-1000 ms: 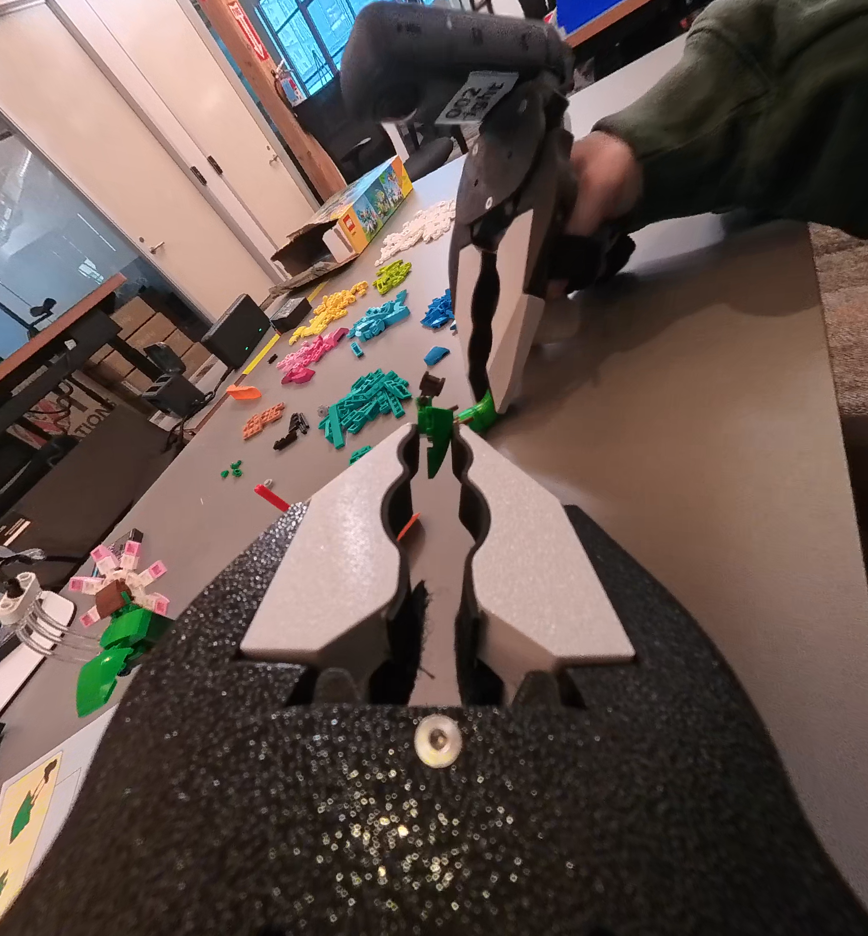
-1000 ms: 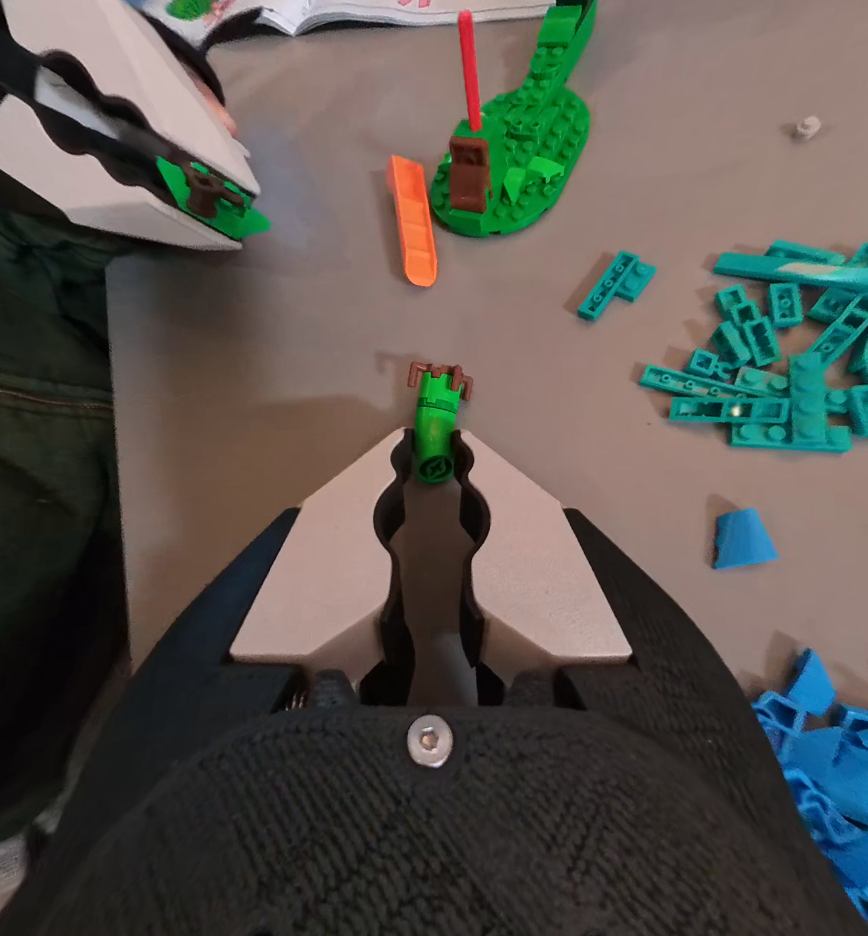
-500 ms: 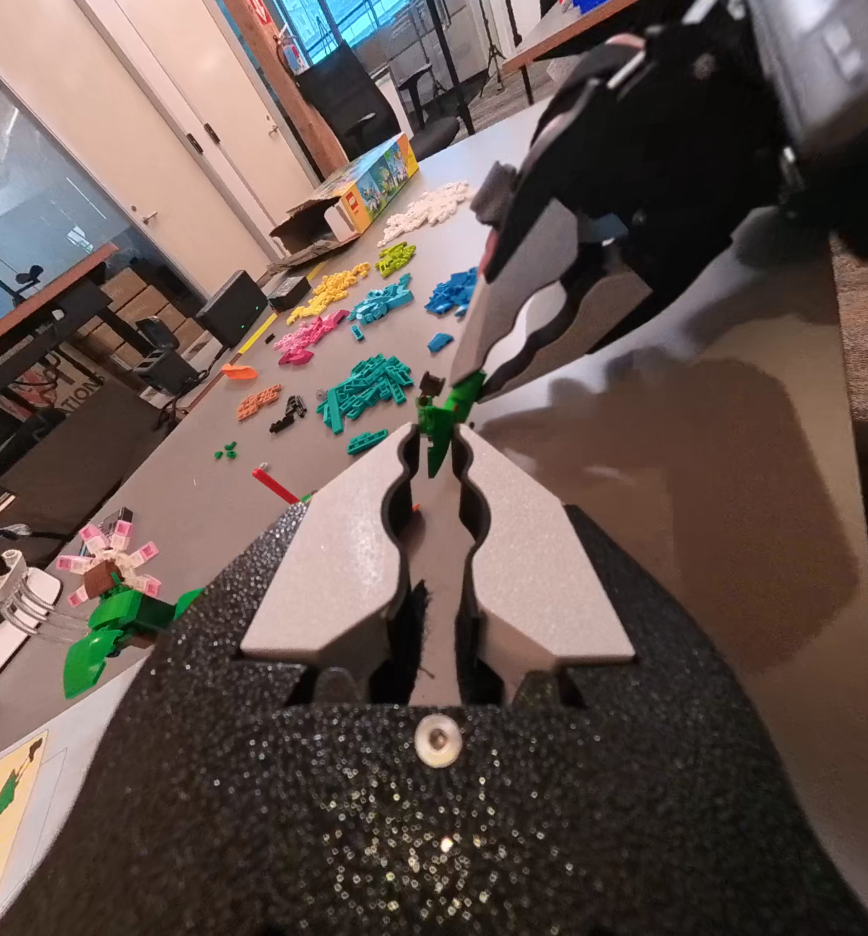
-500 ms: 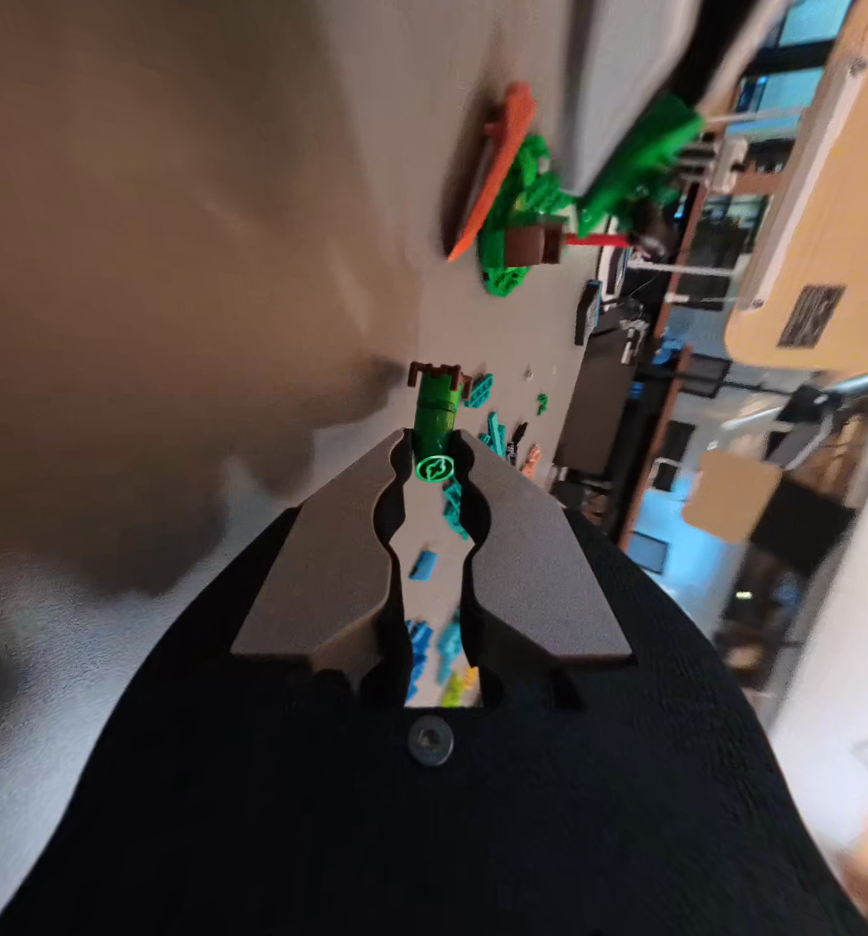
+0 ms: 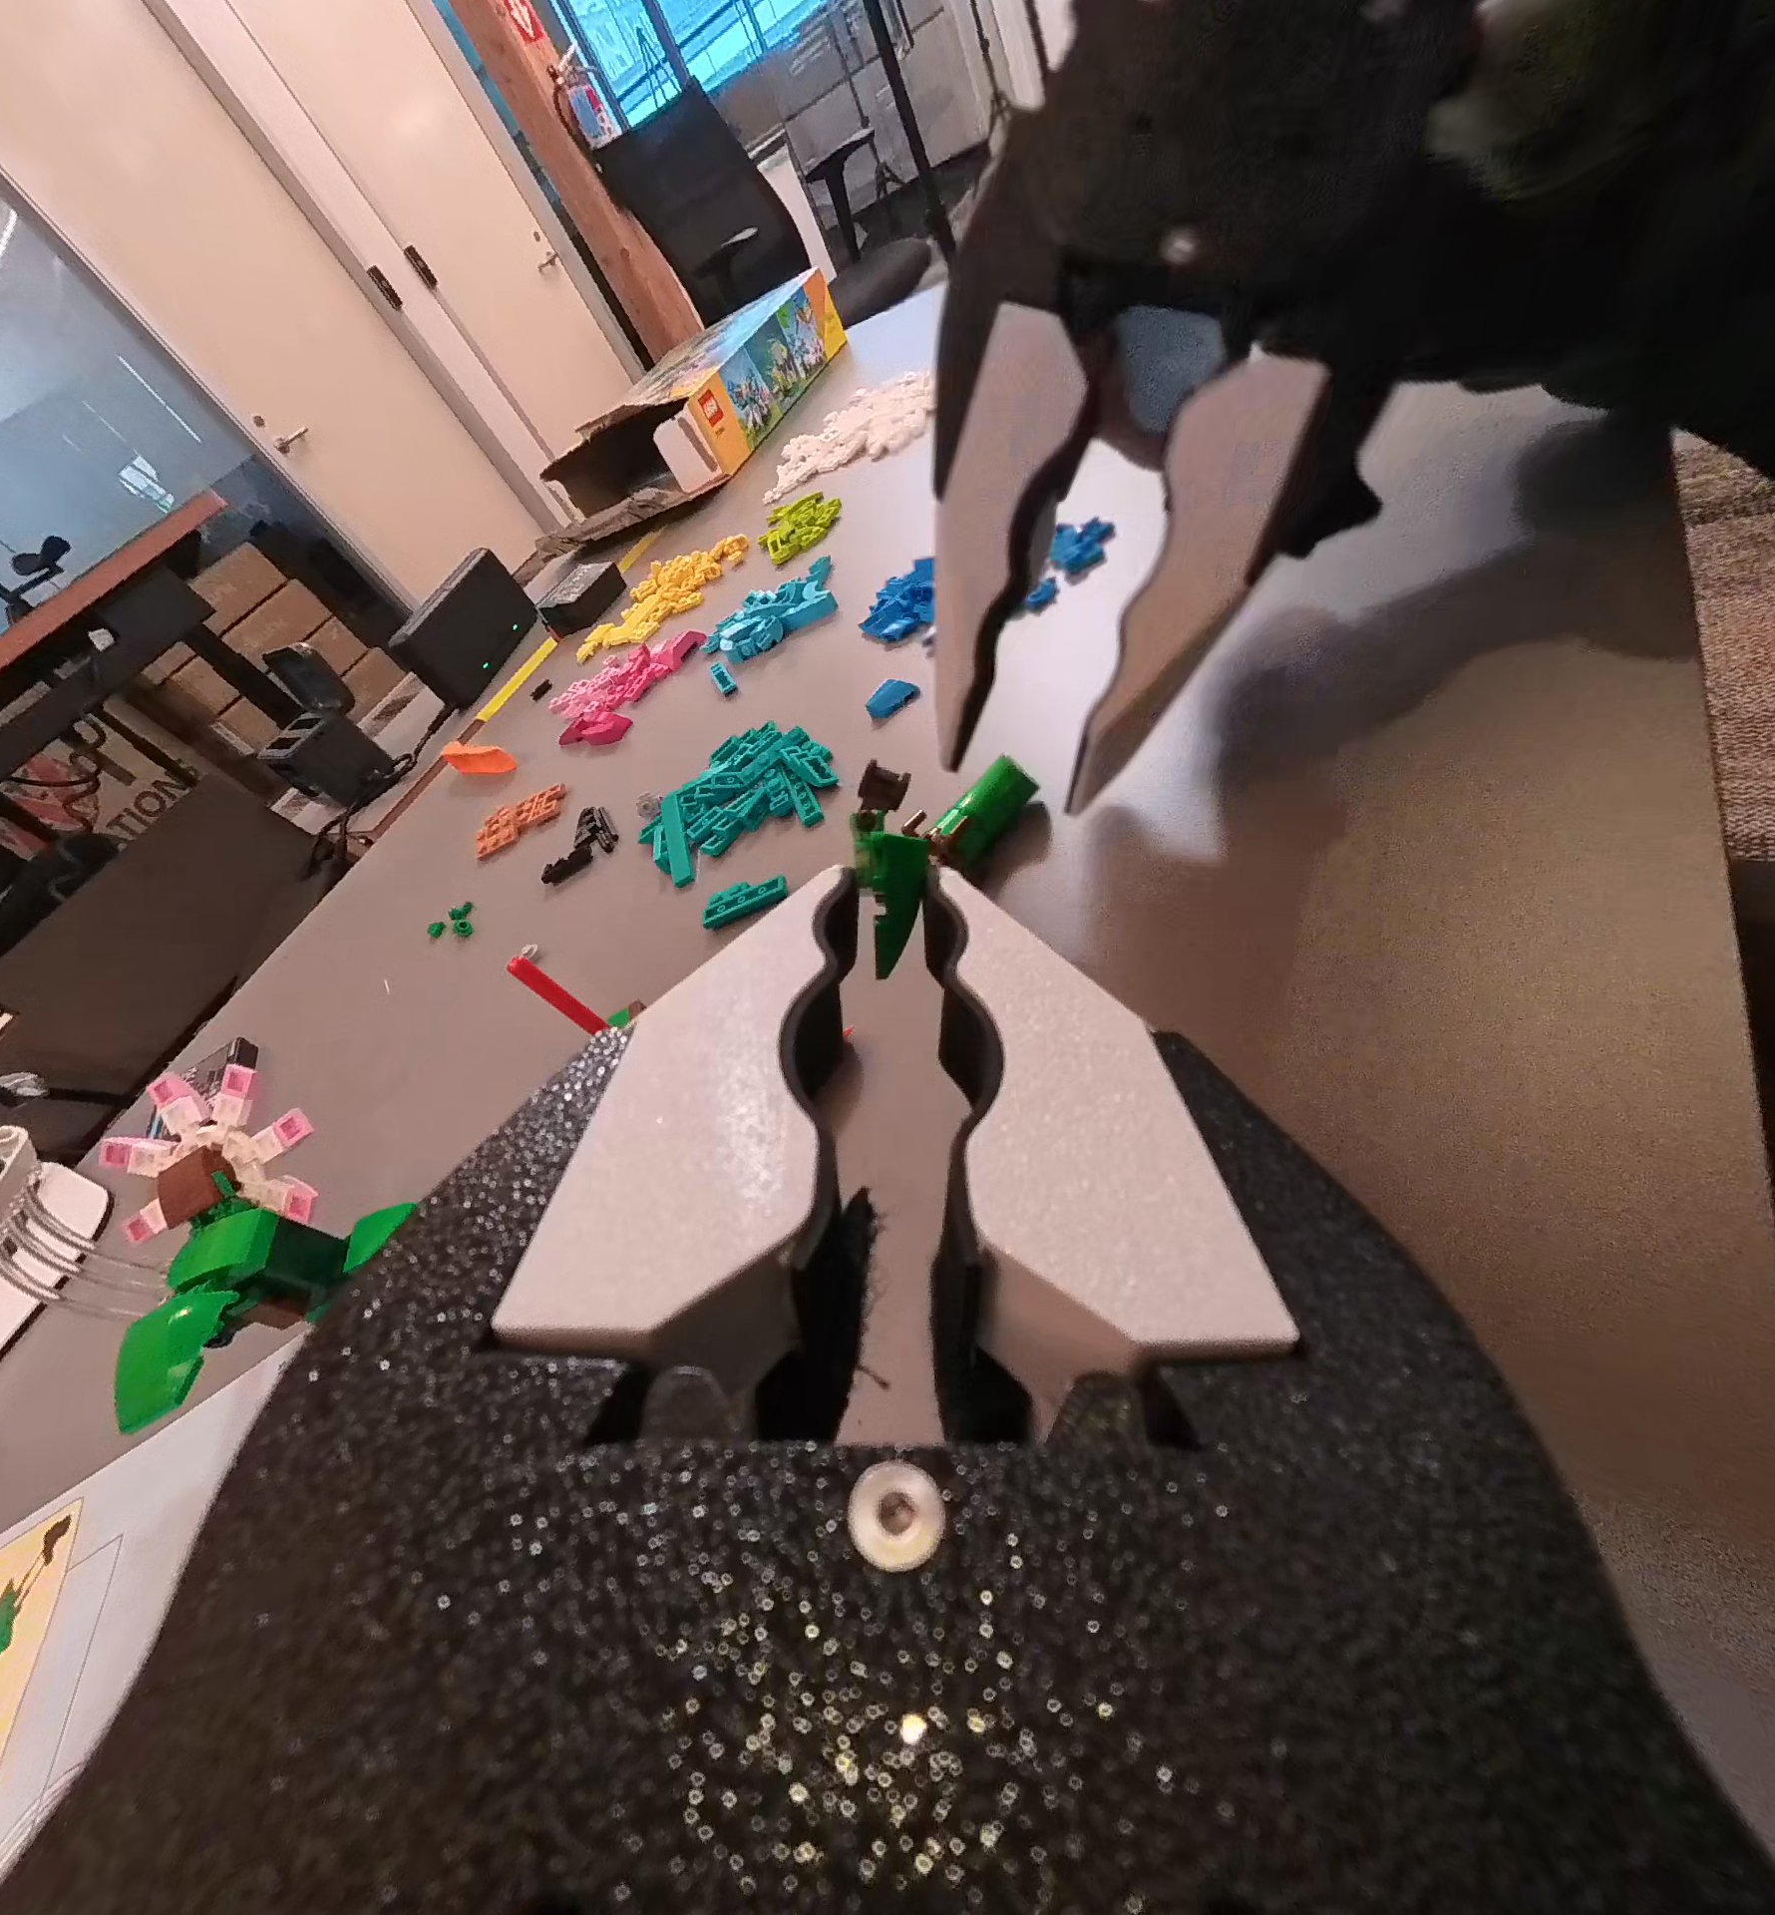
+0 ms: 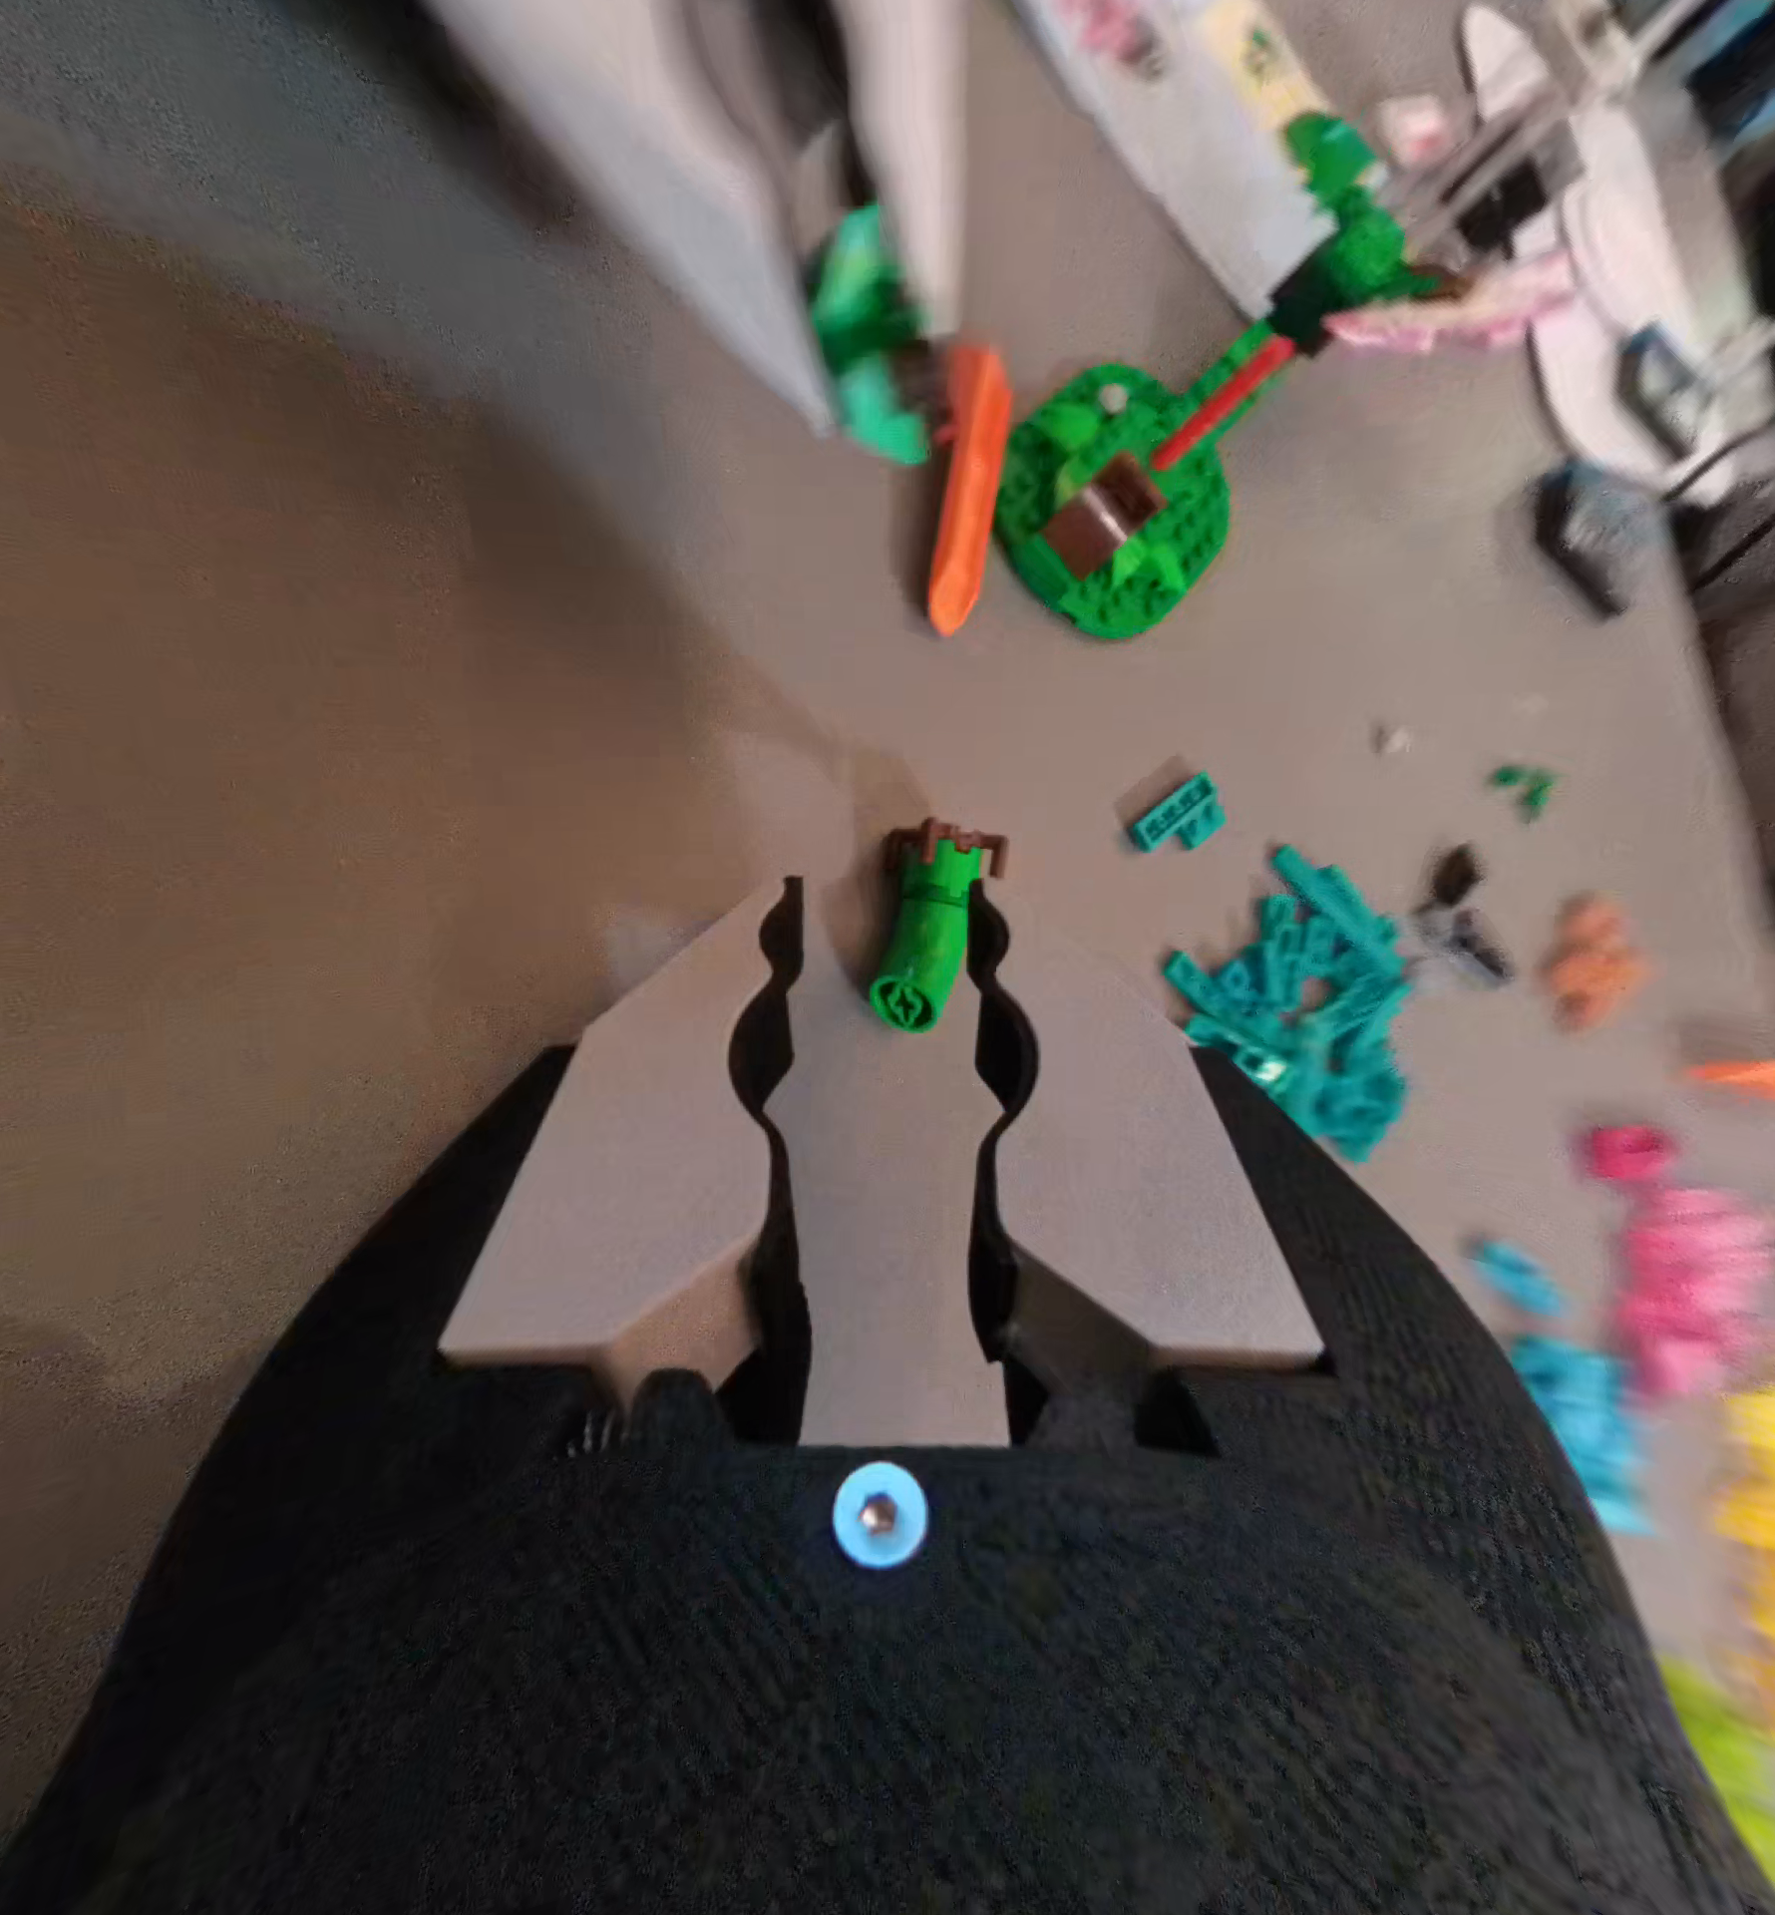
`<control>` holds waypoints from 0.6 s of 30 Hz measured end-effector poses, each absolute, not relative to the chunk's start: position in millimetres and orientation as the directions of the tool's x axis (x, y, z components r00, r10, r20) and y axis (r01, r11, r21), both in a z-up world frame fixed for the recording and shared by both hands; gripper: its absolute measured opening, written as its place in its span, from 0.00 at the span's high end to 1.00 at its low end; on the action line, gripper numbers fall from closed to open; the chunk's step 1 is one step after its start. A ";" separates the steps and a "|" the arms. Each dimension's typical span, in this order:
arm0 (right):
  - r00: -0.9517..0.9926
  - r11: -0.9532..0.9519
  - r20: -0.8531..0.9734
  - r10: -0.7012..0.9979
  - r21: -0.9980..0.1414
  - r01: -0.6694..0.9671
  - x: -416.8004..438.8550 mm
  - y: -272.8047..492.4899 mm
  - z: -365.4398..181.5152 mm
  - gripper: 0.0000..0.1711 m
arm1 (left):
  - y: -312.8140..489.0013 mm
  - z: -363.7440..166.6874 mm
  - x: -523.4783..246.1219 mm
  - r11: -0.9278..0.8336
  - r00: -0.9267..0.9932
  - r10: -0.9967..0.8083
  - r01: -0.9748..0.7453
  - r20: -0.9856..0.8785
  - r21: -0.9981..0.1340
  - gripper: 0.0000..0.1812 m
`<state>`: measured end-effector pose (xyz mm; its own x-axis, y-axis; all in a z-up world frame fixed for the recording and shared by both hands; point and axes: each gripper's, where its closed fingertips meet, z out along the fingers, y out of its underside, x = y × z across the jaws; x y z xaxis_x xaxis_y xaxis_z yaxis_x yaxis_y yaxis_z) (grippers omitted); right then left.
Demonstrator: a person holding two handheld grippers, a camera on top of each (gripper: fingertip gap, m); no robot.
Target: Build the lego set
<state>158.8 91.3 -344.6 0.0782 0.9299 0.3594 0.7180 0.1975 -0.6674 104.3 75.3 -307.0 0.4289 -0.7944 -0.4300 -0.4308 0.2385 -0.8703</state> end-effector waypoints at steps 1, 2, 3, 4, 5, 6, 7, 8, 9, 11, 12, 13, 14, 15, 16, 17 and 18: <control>0.139 0.096 0.251 0.958 -0.737 0.669 159.7 95.8 -340.3 0.82 | 75.2 -307.0 104.4 0.239 0.429 -0.795 -0.430 -0.430 -0.870 0.95; 0.186 0.004 0.154 0.970 -0.781 0.624 161.5 101.7 -337.7 0.82 | 75.2 -307.0 104.6 0.239 0.428 -0.795 -0.430 -0.429 -0.871 0.94; 0.210 -0.074 0.063 0.976 -0.807 0.585 162.6 105.9 -337.2 0.82 | 75.3 -307.0 104.7 0.239 0.428 -0.796 -0.429 -0.429 -0.871 0.94; 0.214 -0.144 -0.026 0.976 -0.820 0.554 162.5 107.8 -338.2 0.82 | 75.3 -307.0 104.9 0.239 0.427 -0.796 -0.429 -0.428 -0.871 0.94; 0.210 -0.208 -0.110 0.971 -0.820 0.533 161.8 108.4 -340.5 0.83 | 75.2 -307.2 105.2 0.238 0.426 -0.797 -0.428 -0.428 -0.872 0.94; 0.198 -0.261 -0.182 0.963 -0.814 0.519 160.3 107.5 -342.9 0.83 | 75.3 -307.6 105.4 0.237 0.425 -0.798 -0.429 -0.427 -0.872 0.94; 0.188 -0.301 -0.237 0.953 -0.805 0.511 158.8 106.4 -345.6 0.84 | 75.3 -307.8 105.6 0.236 0.425 -0.799 -0.430 -0.426 -0.872 0.94; 0.185 -0.327 -0.269 0.945 -0.795 0.512 157.8 106.0 -349.2 0.85 | 75.2 -307.9 105.8 0.237 0.424 -0.799 -0.429 -0.426 -0.872 0.94; 0.194 -0.342 -0.282 0.940 -0.782 0.520 158.0 106.6 -353.7 0.85 | 75.4 -307.9 105.8 0.237 0.424 -0.799 -0.429 -0.426 -0.872 0.94; 0.214 -0.351 -0.279 0.936 -0.766 0.539 159.2 108.1 -360.1 0.87 | 75.4 -307.9 105.9 0.236 0.425 -0.800 -0.428 -0.424 -0.873 0.94; 0.213 -0.348 -0.276 0.937 -0.768 0.537 158.7 108.1 -359.6 0.88 | 75.3 -307.9 106.1 0.236 0.424 -0.801 -0.427 -0.423 -0.873 0.94; 0.212 -0.348 -0.277 0.937 -0.767 0.539 158.6 107.6 -359.9 0.88 | 75.2 -308.0 106.3 0.235 0.423 -0.801 -0.427 -0.423 -0.873 0.94; 0.210 -0.349 -0.279 0.937 -0.764 0.543 158.2 106.7 -360.6 0.88 | 75.2 -308.1 106.6 0.235 0.422 -0.802 -0.427 -0.423 -0.873 0.94; 0.208 -0.350 -0.281 0.937 -0.762 0.545 157.9 106.0 -360.9 0.88 | 75.0 -308.3 106.9 0.235 0.420 -0.803 -0.427 -0.422 -0.873 0.94; 0.206 -0.348 -0.280 0.938 -0.759 0.551 157.5 105.0 -361.5 0.89 | 74.9 -308.6 107.1 0.234 0.419 -0.804 -0.428 -0.421 -0.873 0.94; 0.205 -0.345 -0.278 0.939 -0.758 0.554 156.5 103.8 -362.0 0.92 | 74.9 -308.5 107.1 0.234 0.420 -0.804 -0.427 -0.421 -0.873 0.94; 0.211 -0.345 -0.273 0.939 -0.761 0.550 154.8 103.5 -361.6 0.92 | 74.8 -308.2 107.1 0.235 0.420 -0.804 -0.425 -0.420 -0.874 0.94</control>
